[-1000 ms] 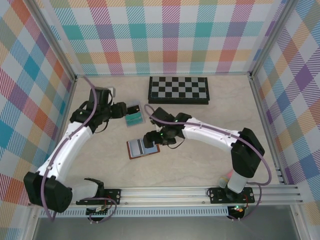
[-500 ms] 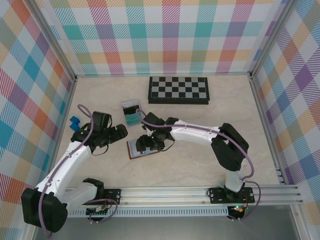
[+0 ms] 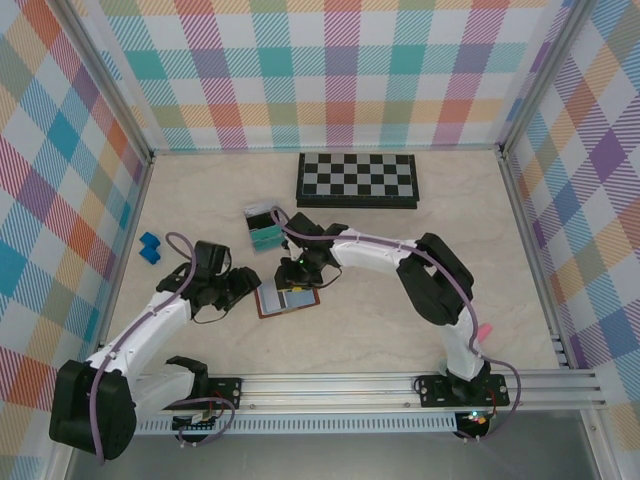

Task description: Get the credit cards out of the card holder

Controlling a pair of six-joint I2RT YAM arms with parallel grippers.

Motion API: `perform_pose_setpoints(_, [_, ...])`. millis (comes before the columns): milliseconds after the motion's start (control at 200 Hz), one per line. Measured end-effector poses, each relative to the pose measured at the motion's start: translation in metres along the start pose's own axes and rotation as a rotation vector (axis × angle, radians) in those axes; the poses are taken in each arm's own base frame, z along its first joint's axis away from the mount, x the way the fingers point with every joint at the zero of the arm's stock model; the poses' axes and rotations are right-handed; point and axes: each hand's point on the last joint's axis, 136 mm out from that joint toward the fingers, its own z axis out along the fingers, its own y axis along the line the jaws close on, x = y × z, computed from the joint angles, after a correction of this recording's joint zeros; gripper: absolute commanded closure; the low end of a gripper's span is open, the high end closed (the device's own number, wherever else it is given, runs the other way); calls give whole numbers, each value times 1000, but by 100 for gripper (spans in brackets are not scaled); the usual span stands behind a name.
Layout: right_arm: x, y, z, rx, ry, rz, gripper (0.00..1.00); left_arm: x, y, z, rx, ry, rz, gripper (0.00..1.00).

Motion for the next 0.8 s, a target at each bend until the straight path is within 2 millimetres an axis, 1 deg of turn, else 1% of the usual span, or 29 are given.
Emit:
perform_pose_setpoints(65, [-3, -3, 4, 0, 4, 9, 74, 4, -1, 4, 14, 25, -18, 59])
perform_pose_setpoints(225, [-10, -11, 9, 5, 3, 29, 78, 7, -11, 12, 66, 61, -40, 74])
perform_pose_setpoints(325, [-14, -15, 7, 2, 0, 41, 79, 9, -14, 23, 84, 98, -55, 81])
perform_pose_setpoints(500, [-18, -18, 5, -2, -5, 50, 80, 13, -13, 43, 85, 154, -65, 90])
perform_pose_setpoints(650, [-17, -19, 8, -8, 6, 47, 82, 18, -4, 56, 43, 197, -58, 94])
perform_pose_setpoints(800, [-16, -20, 14, -15, 26, 45, 82, 13, -7, 56, 44, 187, -32, 94])
